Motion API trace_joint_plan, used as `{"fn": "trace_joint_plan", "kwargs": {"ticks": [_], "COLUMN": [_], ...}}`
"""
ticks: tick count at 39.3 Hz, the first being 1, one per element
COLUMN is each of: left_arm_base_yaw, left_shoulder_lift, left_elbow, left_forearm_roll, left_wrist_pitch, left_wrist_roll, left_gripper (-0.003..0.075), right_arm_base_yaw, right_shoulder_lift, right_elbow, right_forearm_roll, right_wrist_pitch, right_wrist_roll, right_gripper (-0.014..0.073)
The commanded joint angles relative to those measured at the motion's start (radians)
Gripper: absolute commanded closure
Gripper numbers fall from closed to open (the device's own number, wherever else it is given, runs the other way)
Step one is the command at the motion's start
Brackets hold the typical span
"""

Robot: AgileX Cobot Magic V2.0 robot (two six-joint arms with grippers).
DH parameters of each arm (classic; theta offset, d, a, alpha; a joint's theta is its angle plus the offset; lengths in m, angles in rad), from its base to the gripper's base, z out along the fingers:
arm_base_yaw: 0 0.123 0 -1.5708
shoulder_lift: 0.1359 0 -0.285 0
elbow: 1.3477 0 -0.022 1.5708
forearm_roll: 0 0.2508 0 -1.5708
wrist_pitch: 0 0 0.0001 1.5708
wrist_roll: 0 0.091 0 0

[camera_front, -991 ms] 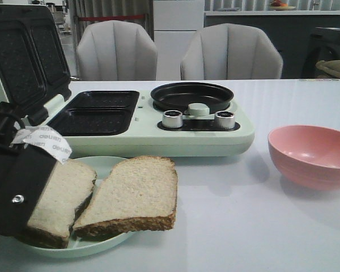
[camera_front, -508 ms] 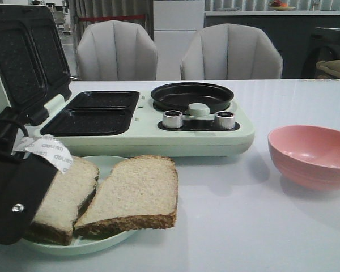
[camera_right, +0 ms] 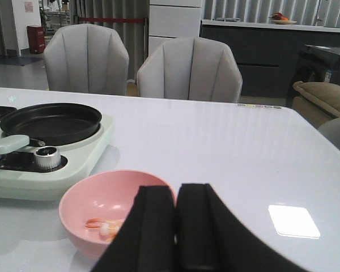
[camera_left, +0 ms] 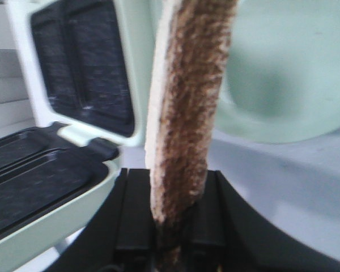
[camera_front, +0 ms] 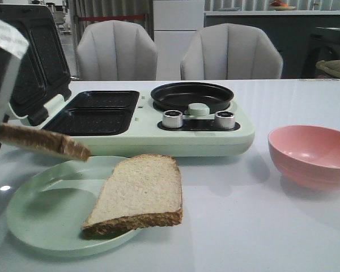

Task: Make breakfast with bread and shrimp
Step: 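Carry the bread slice with the left gripper onto the sandwich maker plate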

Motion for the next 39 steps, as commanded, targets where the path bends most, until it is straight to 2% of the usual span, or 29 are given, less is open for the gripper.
{"fn": "trace_joint_plan", "kwargs": {"ticks": [1, 8, 14, 25, 39], "left_arm_base_yaw": [0.023, 0.093, 0.144, 0.208, 0.353], "left_shoulder_lift": [-0.060, -0.062, -0.021, 0.185, 0.480], "left_elbow": [-0.039, -0.103, -0.164, -0.369, -0.705], "left_forearm_roll": [0.074, 0.124, 0.155, 0.151, 0.155], "left_wrist_pitch": [0.013, -0.014, -0.106, -0.124, -0.173], "left_wrist_roll": [-0.013, -0.013, -0.013, -0.013, -0.013], "left_gripper": [0.0606, 0.0607, 0.0606, 0.0607, 0.0606], "right_arm_base_yaw": [-0.001, -0.001, -0.001, -0.001, -0.001], "right_shoulder_lift": [-0.022, -0.022, -0.022, -0.022, -0.022], "right_elbow": [-0.016, -0.016, -0.016, -0.016, -0.016], "right_forearm_roll": [-0.003, -0.003, -0.003, -0.003, -0.003], "right_wrist_pitch": [-0.089, -0.089, -0.089, -0.089, -0.089], "right_wrist_roll": [0.000, 0.000, 0.000, 0.000, 0.000], "right_gripper": [0.0451, 0.0451, 0.0451, 0.0451, 0.0451]}}
